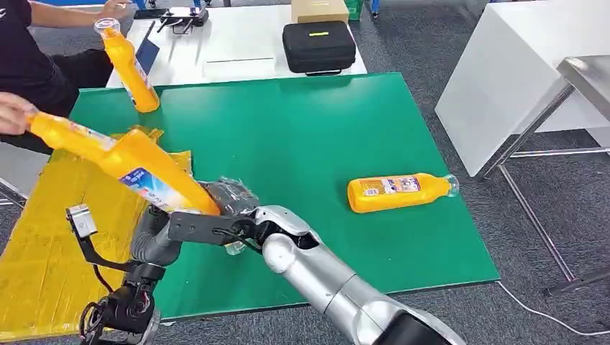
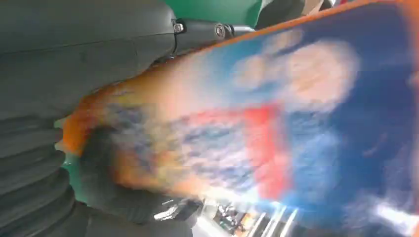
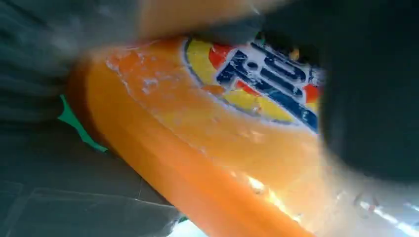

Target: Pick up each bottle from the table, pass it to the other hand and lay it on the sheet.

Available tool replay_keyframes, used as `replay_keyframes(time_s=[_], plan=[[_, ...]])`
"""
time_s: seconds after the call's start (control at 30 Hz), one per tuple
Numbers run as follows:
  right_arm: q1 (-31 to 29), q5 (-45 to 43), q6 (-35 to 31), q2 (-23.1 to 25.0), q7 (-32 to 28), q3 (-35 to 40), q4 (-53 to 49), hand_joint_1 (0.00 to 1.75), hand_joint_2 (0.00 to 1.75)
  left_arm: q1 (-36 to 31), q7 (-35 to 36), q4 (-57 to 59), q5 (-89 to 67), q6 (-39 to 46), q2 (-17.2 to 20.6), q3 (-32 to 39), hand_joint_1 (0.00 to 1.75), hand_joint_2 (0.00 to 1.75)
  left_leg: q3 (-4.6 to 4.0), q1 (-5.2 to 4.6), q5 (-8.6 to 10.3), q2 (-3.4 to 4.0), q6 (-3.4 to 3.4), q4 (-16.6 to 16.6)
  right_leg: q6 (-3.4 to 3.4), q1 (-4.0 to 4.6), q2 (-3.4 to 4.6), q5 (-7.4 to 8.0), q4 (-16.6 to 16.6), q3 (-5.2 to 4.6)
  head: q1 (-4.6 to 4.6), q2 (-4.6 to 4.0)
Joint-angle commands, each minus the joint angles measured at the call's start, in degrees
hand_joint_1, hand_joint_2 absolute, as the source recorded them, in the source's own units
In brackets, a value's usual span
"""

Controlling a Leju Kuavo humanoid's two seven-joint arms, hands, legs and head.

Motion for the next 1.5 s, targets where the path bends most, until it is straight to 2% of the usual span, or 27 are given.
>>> replay_keyframes(time_s=[0.03,0.13,0.4,0.47,0.5,0.53,0.57,0.6,0.8,0.93,0.97,1.0,1.17,1.2,1.23,1.33,1.37,1.5], plan=[[2.22,0.53,2.51,-0.88,-0.05,10.13,8.80,1.75,1.75,-5.64,0.22,-1.30,-1.68,0.19,-3.25,0.07,0.00,1.75,0.33,0.07,-0.09,-0.28,-0.10,-0.07,-0.14,0.09,-0.38,-0.18,-0.14,0.46,-0.11,0.00],[1.84,0.29,2.66,-1.00,-0.63,10.34,9.48,1.75,1.75,-6.00,0.24,-0.79,-1.80,0.39,-3.41,0.17,0.00,1.75,0.15,0.06,-0.02,-0.12,-0.05,-0.05,-0.08,0.07,-0.24,-0.10,-0.11,0.19,-0.04,0.00],[2.13,0.24,2.68,-1.27,-0.87,10.97,8.89,1.75,1.75,-5.34,-0.05,-0.78,-2.04,1.25,-3.51,0.53,0.00,1.75,0.18,0.10,-0.03,-0.04,-0.07,-0.06,-0.11,0.11,-0.16,-0.10,-0.15,0.21,-0.02,0.00],[2.11,0.22,2.69,-1.26,-0.93,11.01,8.89,1.75,1.75,-5.28,-0.12,-0.96,-2.04,1.53,-3.65,0.63,0.00,1.75,0.38,0.11,-0.12,-0.14,-0.12,-0.05,-0.19,0.14,-0.32,-0.23,-0.16,0.47,-0.02,0.00],[2.09,0.22,2.71,-1.17,-1.00,11.11,8.98,1.75,1.75,-5.21,-0.22,-1.31,-2.08,1.70,-3.90,0.80,0.00,1.75,0.10,0.09,-0.02,0.03,-0.05,-0.05,-0.09,0.11,-0.07,-0.07,-0.13,0.12,-0.02,0.00],[1.94,0.22,3.16,-0.96,-1.67,11.57,9.13,1.75,1.75,-4.62,-0.72,-2.08,-2.55,2.66,-4.09,1.57,0.00,1.75,0.20,0.09,-0.05,-0.04,-0.07,-0.05,-0.12,0.11,-0.18,-0.13,-0.14,0.23,-0.04,0.00],[1.86,0.22,3.16,-0.63,-1.69,11.73,9.49,1.75,1.75,-3.98,-0.93,-3.19,-2.68,2.99,-4.15,2.17,0.77,1.75,0.09,0.07,-0.02,0.05,-0.05,-0.04,-0.09,0.08,-0.05,-0.07,-0.11,0.07,-0.04,0.00],[1.81,0.21,3.07,-0.49,-1.77,11.79,9.75,1.75,1.75,-3.64,-0.99,-4.16,-2.71,2.95,-4.19,2.61,1.75,1.75,0.21,0.11,-0.07,-0.02,-0.08,-0.04,-0.13,0.12,-0.16,-0.14,-0.14,0.25,-0.02,0.00],[1.86,0.05,2.72,-0.52,-1.96,11.68,9.97,1.75,1.75,-3.12,-0.93,-5.45,-3.66,3.16,-4.95,3.69,1.75,1.75,0.27,0.12,-0.12,-0.05,-0.10,-0.02,-0.16,0.14,-0.17,-0.20,-0.13,0.33,-0.02,0.00],[2.53,-0.07,2.20,-0.91,-1.96,11.28,9.12,1.75,1.75,-2.95,-1.04,-5.79,-4.21,3.22,-5.55,4.52,1.75,1.75,0.04,0.10,-0.02,0.05,-0.07,-0.03,-0.09,0.11,-0.03,-0.07,-0.12,0.03,-0.02,0.00],[2.89,-0.03,1.95,-0.83,-1.91,11.24,9.00,1.75,1.75,-2.90,-1.04,-5.95,-4.20,3.20,-5.62,4.67,1.75,1.75,0.37,0.13,-0.15,-0.11,-0.13,-0.02,-0.19,0.16,-0.27,-0.24,-0.16,0.46,-0.04,0.00],[3.37,0.20,1.71,-1.11,-1.79,11.11,8.32,1.75,1.75,-2.60,-0.90,-6.45,-4.73,2.95,-6.20,5.31,1.75,1.75,0.13,0.10,-0.05,-0.02,-0.09,-0.04,-0.13,0.12,-0.13,-0.12,-0.14,0.15,-0.02,0.00],[2.96,0.31,0.84,-2.16,-1.74,9.64,8.37,1.75,1.75,-1.96,-1.26,-6.65,-6.67,2.42,-6.55,6.08,1.75,1.75,0.26,0.11,-0.10,-0.11,-0.10,-0.05,-0.15,0.13,-0.24,-0.19,-0.17,0.30,-0.07,0.00],[2.89,0.37,-0.26,-2.78,-1.97,8.80,7.60,1.17,1.75,-1.97,-1.68,-6.55,-7.46,2.57,-6.43,6.58,1.75,1.75,0.13,0.11,-0.05,-0.02,-0.08,-0.06,-0.12,0.12,-0.13,-0.12,-0.17,0.14,-0.02,0.00],[2.89,-0.37,-0.44,-3.57,-1.72,7.20,6.48,0.00,0.00,-1.96,-2.19,-6.53,-8.50,2.92,-6.30,7.19,1.75,1.75,0.08,0.10,-0.03,0.01,-0.07,-0.05,-0.10,0.11,-0.08,-0.08,-0.15,0.06,-0.04,0.00],[3.90,-2.44,0.29,-8.24,-1.20,0.51,-2.55,0.00,0.00,-1.44,-3.64,-6.90,-11.80,4.23,-5.52,9.86,1.75,1.75,0.15,0.12,-0.05,-0.15,-0.08,-0.03,-0.13,0.14,-0.27,-0.15,-0.16,0.21,-0.02,0.00],[4.48,-2.38,2.76,-9.78,-0.67,-1.02,-5.82,0.00,0.00,-1.05,-3.65,-7.09,-11.91,3.91,-5.56,10.79,1.75,1.75,0.01,0.11,-0.01,-0.05,-0.05,-0.01,-0.09,0.12,-0.14,-0.08,-0.13,0.01,-0.02,0.00],[5.40,-2.43,2.82,-10.10,-0.56,-2.61,-7.42,0.00,0.00,-0.78,-3.98,-7.18,-12.76,4.24,-5.50,11.14,1.75,1.75,0.07,0.07,-0.06,-0.11,-0.06,0.01,-0.10,0.09,-0.18,-0.13,-0.10,0.15,-0.07,0.00]])
